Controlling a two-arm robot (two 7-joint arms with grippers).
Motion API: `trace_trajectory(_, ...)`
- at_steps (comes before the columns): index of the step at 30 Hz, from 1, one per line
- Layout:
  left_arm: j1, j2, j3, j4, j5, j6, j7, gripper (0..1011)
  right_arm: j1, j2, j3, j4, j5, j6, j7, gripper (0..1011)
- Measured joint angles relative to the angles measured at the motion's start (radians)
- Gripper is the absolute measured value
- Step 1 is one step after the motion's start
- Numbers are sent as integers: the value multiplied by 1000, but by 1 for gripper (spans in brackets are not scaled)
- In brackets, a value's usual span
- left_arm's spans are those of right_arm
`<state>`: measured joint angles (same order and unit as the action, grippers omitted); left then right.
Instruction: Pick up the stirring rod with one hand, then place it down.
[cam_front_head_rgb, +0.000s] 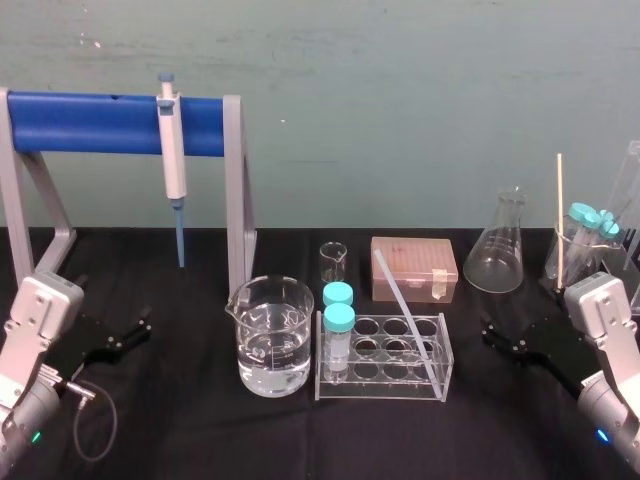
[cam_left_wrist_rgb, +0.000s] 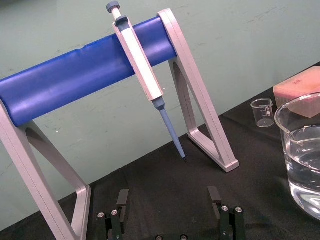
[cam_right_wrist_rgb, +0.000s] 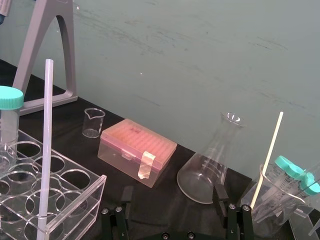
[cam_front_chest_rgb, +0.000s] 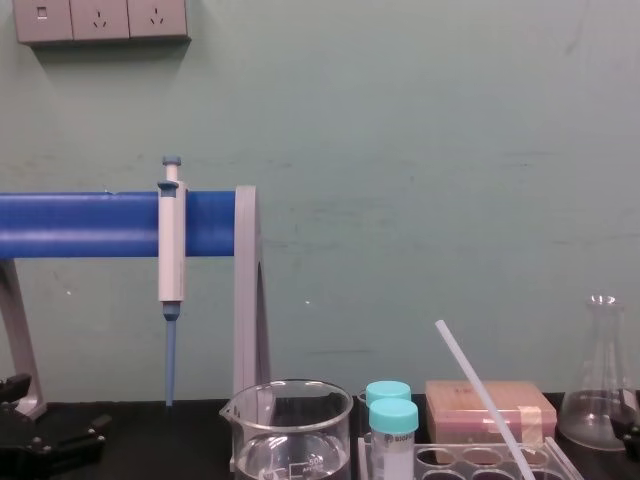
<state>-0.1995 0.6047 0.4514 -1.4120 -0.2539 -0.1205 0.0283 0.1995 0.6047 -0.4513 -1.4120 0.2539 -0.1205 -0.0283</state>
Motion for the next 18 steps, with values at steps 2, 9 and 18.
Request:
trace_trajectory(2,0,0,0,0,0,0,0,1000,0,0,0,0,0,0,0,1003)
trace_trajectory(9,0,0,0,0,0,0,0,1000,0,0,0,0,0,0,0,1003)
trace_trajectory(18,0,0,0,0,0,0,0,1000,0,0,0,0,0,0,0,1003)
